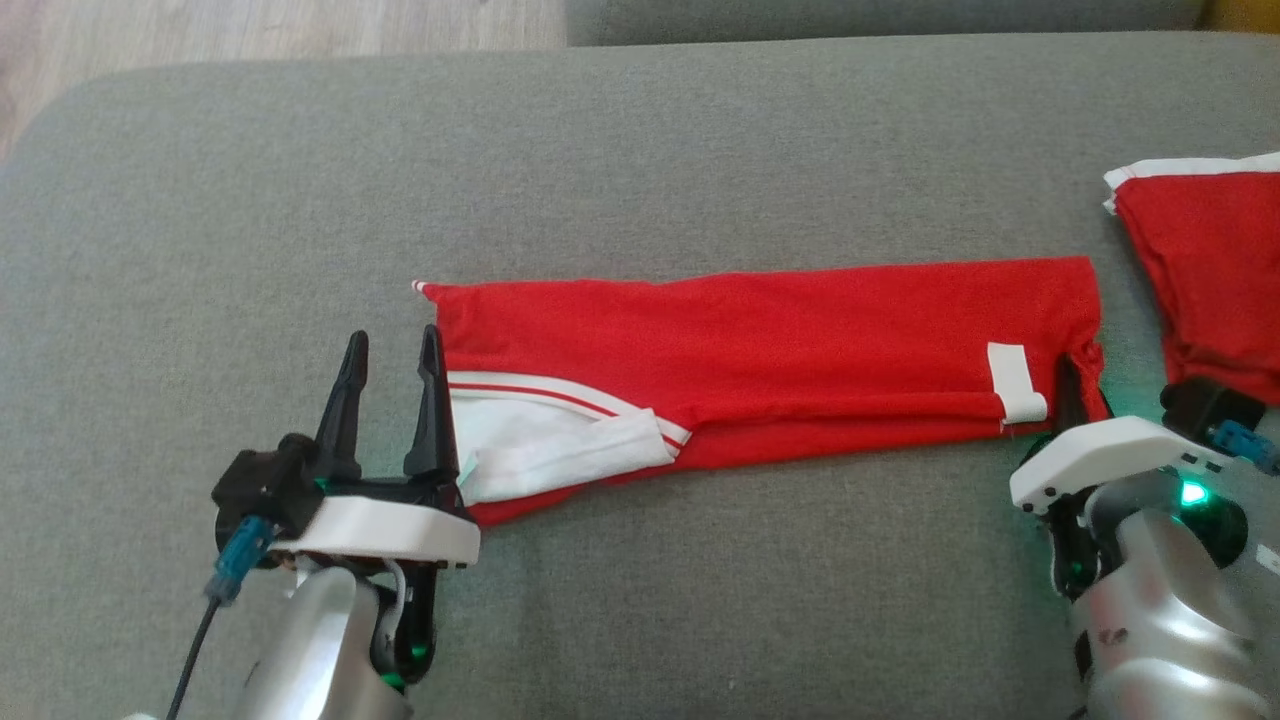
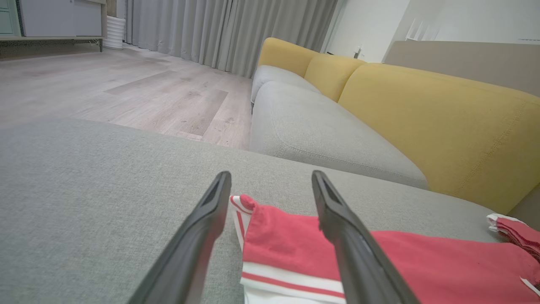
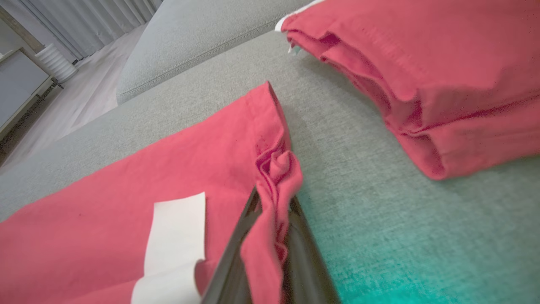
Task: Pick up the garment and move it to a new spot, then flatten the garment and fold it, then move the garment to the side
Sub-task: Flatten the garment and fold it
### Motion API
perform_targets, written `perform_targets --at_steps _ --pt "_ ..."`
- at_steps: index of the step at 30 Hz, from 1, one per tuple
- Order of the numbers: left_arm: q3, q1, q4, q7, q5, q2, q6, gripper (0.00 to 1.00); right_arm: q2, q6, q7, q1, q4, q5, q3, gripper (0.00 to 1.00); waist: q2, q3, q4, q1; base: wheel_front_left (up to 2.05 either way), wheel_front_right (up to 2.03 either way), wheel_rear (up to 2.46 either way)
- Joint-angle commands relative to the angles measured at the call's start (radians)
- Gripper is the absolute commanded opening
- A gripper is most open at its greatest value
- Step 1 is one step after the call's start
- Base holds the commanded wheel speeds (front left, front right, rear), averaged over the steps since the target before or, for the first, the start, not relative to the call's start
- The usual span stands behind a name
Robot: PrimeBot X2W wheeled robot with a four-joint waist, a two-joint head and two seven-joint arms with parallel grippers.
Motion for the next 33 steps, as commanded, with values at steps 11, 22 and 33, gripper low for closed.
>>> perform_targets --at_steps 11,22,33 --pt "0.005 -0.001 -0.048 -0.01 -0.01 0.003 -0.001 1.0 -0.115 -0.001 -0.044 -0.005 -0.063 -0.012 -0.07 0.0 0.0 -0.047 -0.03 -0.0001 0.0 0.0 0.0" --pt "0.004 0.008 -0.081 -0.01 -0.016 0.003 0.011 1.0 -0.067 -0.001 -0.007 0.022 -0.226 0.066 0.03 0.0 0.0 -0.098 -0.029 -0.0001 0.0 0.0 0.0" --pt "0.022 0.03 -0.09 -0.01 -0.004 0.003 0.01 1.0 0.008 -0.001 0.097 0.081 -0.388 0.177 0.288 0.0 0.0 -0.152 0.059 -0.0001 0.0 0.0 0.0"
